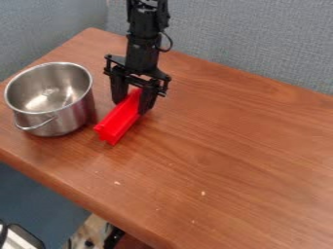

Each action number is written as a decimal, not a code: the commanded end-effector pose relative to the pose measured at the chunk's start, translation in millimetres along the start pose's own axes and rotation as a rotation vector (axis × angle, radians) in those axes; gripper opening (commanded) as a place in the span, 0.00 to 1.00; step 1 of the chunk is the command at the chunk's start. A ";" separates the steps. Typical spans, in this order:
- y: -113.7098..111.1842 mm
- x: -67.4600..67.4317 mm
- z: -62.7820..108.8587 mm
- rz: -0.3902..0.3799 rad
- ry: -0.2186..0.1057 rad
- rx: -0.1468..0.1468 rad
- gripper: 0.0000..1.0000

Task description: Put the red object in the metal pot

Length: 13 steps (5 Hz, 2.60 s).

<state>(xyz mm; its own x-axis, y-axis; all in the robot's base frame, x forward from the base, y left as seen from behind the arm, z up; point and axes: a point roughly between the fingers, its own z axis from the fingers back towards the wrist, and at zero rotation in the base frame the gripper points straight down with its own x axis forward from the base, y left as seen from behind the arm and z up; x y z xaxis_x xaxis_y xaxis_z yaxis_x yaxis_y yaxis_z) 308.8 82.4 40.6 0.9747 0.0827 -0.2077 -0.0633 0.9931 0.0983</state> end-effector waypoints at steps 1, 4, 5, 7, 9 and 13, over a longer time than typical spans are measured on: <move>1.9 5.4 19.9 0.000 -0.059 0.012 0.00; 2.6 2.7 24.1 0.004 -0.053 0.009 0.00; 2.9 1.9 25.4 0.006 -0.052 0.008 0.00; 3.4 0.4 27.9 0.009 -0.049 0.006 0.00; 4.1 -1.2 31.1 0.012 -0.048 0.004 0.00; 5.7 -4.2 37.2 0.020 -0.043 -0.001 0.00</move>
<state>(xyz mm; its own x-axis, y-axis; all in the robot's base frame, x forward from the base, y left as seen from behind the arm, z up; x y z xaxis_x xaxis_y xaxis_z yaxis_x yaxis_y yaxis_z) 301.1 79.5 47.1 0.9594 0.0885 -0.2677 -0.0684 0.9941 0.0838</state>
